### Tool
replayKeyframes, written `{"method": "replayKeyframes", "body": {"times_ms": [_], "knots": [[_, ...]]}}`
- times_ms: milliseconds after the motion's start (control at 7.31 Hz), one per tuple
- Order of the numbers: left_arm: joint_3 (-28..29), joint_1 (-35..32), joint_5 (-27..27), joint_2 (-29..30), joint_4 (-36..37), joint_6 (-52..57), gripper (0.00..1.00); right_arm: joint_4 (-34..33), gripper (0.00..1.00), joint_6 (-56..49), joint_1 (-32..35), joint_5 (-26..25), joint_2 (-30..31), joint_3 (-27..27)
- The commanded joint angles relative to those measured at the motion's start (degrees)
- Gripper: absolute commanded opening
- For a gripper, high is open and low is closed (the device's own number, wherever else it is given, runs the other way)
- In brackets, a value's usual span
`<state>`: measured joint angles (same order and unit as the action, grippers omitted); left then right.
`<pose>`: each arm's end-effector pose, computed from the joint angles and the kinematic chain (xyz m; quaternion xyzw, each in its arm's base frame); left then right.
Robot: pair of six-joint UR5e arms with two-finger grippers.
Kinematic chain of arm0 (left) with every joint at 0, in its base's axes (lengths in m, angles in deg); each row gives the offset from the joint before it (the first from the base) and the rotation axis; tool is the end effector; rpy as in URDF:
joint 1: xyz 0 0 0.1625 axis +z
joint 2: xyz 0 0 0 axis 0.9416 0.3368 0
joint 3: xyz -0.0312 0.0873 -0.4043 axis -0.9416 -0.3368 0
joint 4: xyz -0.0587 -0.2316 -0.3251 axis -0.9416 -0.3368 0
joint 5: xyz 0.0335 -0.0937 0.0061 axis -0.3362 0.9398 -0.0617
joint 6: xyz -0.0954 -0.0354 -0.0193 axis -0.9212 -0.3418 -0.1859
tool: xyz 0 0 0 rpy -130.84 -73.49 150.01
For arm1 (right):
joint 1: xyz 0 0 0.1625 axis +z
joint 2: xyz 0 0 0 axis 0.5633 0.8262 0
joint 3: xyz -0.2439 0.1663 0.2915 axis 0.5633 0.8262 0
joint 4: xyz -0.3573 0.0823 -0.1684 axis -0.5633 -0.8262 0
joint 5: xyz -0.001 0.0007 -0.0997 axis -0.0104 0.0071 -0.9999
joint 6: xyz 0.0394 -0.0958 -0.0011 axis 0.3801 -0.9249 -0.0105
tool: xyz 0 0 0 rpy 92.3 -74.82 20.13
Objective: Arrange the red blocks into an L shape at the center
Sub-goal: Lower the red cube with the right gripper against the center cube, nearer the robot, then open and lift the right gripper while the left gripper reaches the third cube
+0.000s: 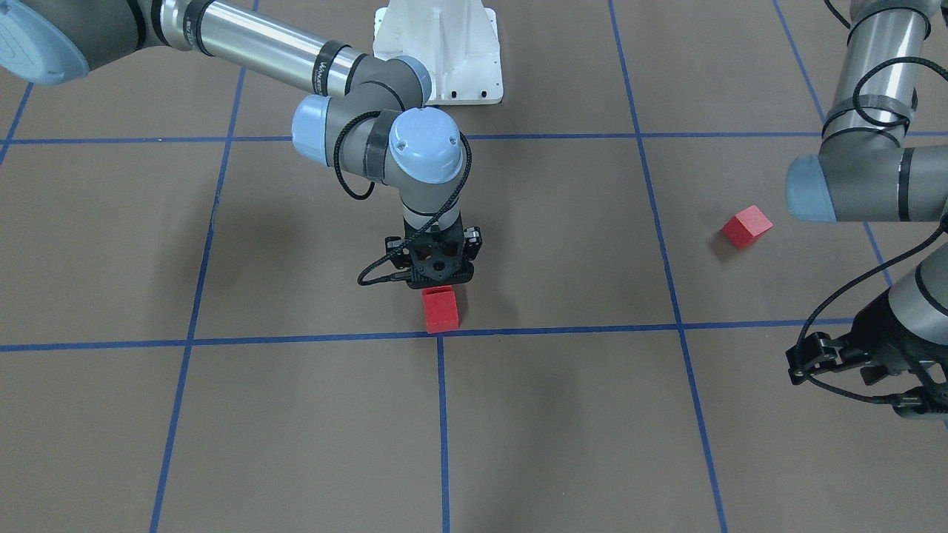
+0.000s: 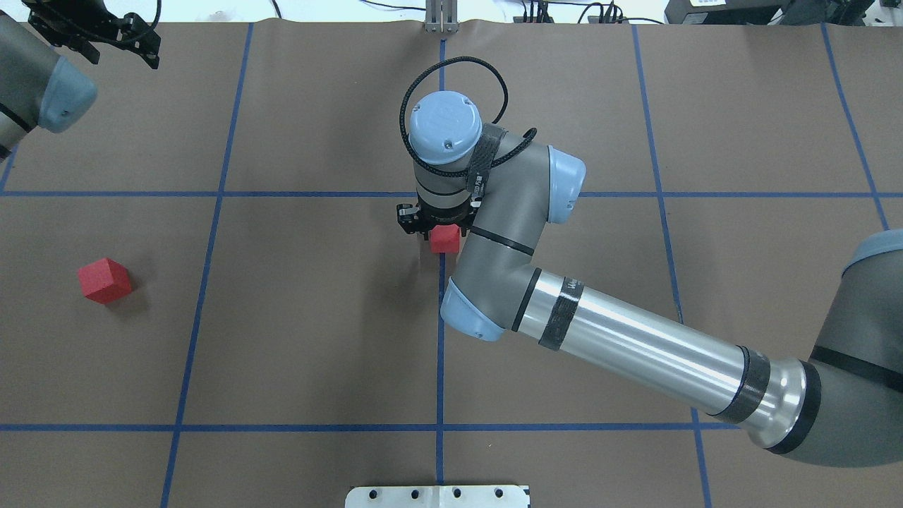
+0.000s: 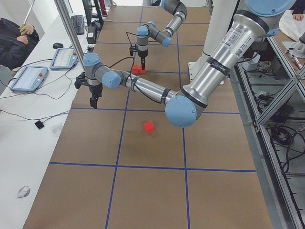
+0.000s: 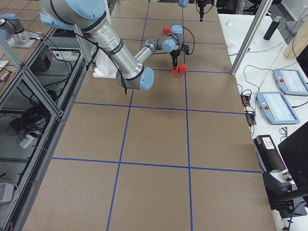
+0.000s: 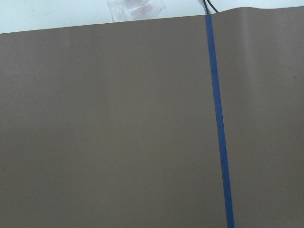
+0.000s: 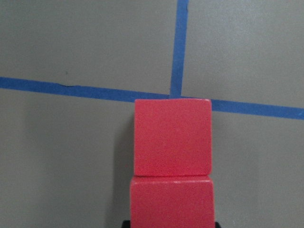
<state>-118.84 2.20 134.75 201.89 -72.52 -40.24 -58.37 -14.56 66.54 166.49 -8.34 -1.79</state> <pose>0.2003 -0.7010 0.4020 0.0931 0.3625 -0.0003 0.9273 -0.6074 -0.4993 0.1902 0.0381 -0.3793 -0.0369 0.9238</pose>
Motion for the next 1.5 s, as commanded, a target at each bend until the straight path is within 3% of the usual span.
{"method": "replayKeyframes", "body": {"times_ms": [0, 274, 547, 821, 1231, 1368], "knots": [[0.0, 0.0, 0.0, 0.0, 0.0, 0.0, 1.00, 0.0, 0.74, 0.0, 0.0, 0.0, 0.0, 0.0], [0.0, 0.0, 0.0, 0.0, 0.0, 0.0, 1.00, 0.0, 0.80, -0.1, 0.1, 0.0, -0.1, -0.3], [-0.1, -0.1, 0.1, 0.0, -0.1, -0.1, 1.00, -0.8, 0.98, -0.1, 1.6, 0.7, -0.3, -2.6], [-2.4, -0.2, 0.0, -1.7, -0.1, -1.9, 1.00, -6.3, 0.98, -0.1, 4.7, 3.2, -0.4, -7.4], [-21.5, 0.6, -0.2, -18.7, -0.8, -12.9, 1.00, -9.9, 0.99, -2.2, 11.6, 6.9, 1.5, -9.5], [-24.8, 2.4, -0.4, -22.7, -3.8, -17.0, 1.00, -9.9, 0.99, -5.0, 13.4, 8.4, 3.0, -9.7]]}}
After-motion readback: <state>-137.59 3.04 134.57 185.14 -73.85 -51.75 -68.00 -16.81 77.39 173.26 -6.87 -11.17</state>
